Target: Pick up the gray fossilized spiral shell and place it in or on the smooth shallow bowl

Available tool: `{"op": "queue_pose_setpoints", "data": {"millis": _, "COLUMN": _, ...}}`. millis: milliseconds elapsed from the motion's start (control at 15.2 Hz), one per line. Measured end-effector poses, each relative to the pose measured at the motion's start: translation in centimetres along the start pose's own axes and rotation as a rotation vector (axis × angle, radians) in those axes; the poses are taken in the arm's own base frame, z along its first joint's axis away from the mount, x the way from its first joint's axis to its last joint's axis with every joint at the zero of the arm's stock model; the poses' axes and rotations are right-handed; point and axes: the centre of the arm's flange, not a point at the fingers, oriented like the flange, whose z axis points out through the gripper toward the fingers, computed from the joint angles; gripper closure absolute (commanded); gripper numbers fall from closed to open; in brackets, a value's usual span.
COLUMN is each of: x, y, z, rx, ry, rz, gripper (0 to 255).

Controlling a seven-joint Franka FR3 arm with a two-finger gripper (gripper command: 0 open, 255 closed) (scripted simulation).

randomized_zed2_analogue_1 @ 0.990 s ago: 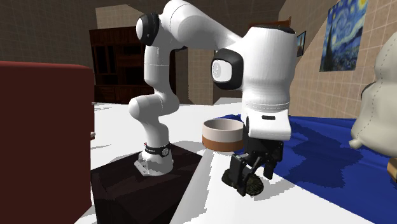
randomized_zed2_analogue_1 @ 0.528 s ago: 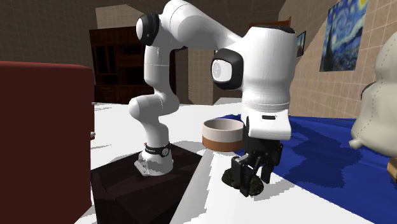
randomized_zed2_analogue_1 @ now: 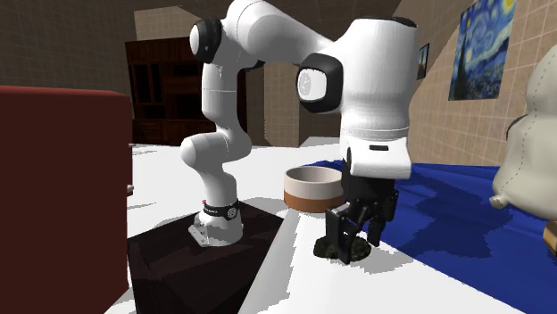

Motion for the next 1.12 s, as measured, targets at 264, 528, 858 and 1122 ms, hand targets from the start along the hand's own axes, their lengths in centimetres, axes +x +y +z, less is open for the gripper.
{"op": "queue_pose_setpoints", "data": {"millis": 264, "x": -0.2, "y": -0.2, "z": -2.1, "rx": 0.000, "ry": 0.000, "rz": 0.000, "gripper": 255}}
{"op": "queue_pose_setpoints", "data": {"millis": 528, "x": -0.3, "y": -0.5, "z": -4.2, "rx": 0.000, "ry": 0.000, "rz": 0.000, "gripper": 255}}
{"op": "queue_pose_setpoints", "data": {"millis": 858, "x": -0.7, "y": -0.4, "z": -6.8, "rx": 0.000, "ry": 0.000, "rz": 0.000, "gripper": 255}}
{"op": "queue_pose_setpoints", "data": {"millis": 1122, "x": -0.9, "y": -0.7, "z": -9.0, "rx": 0.000, "ry": 0.000, "rz": 0.000, "gripper": 255}}
